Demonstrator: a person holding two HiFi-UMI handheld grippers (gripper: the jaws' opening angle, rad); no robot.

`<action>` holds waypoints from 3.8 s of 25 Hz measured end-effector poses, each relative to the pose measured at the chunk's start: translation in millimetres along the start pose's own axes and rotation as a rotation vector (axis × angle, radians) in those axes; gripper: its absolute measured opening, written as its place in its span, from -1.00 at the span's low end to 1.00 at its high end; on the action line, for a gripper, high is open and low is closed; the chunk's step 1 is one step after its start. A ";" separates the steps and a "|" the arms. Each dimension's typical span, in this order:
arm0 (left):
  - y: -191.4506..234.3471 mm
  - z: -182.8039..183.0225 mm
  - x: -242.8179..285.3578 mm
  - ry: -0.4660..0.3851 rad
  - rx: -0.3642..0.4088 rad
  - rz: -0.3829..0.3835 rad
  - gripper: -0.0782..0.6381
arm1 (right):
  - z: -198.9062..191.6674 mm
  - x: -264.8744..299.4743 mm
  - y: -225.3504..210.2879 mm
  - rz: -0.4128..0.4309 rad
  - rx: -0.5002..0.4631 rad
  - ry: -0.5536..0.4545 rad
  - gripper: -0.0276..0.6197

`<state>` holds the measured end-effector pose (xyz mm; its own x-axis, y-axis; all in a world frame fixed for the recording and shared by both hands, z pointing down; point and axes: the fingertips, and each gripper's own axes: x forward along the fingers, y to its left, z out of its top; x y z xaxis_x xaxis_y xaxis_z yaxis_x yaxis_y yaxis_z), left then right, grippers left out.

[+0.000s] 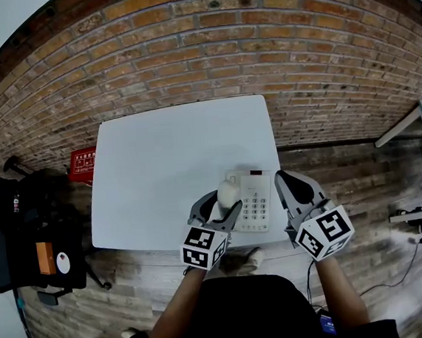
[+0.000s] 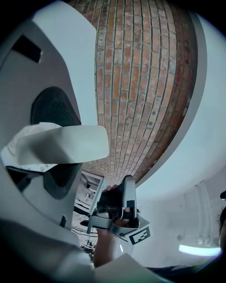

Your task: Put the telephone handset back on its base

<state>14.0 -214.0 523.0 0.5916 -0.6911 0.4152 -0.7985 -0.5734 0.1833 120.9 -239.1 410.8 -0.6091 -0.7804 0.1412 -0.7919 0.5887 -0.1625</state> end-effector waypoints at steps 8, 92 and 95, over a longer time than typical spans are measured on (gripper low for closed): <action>8.7 -13.2 9.2 0.034 0.007 0.041 -0.07 | -0.6 5.2 -0.1 0.012 -0.002 0.004 -0.88; 53.6 -85.3 102.3 0.253 -0.123 0.275 -0.05 | -24.8 0.1 -42.6 -0.030 0.051 0.063 -0.87; 53.6 -88.4 103.2 0.263 -0.112 0.273 -0.05 | -24.9 2.1 -42.7 -0.030 0.050 0.063 -0.88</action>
<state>22.4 -277.2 654.5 0.3191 -0.6668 0.6735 -0.9382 -0.3229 0.1248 152.3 -260.6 442.3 -0.5883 -0.7814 0.2079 -0.8073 0.5530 -0.2062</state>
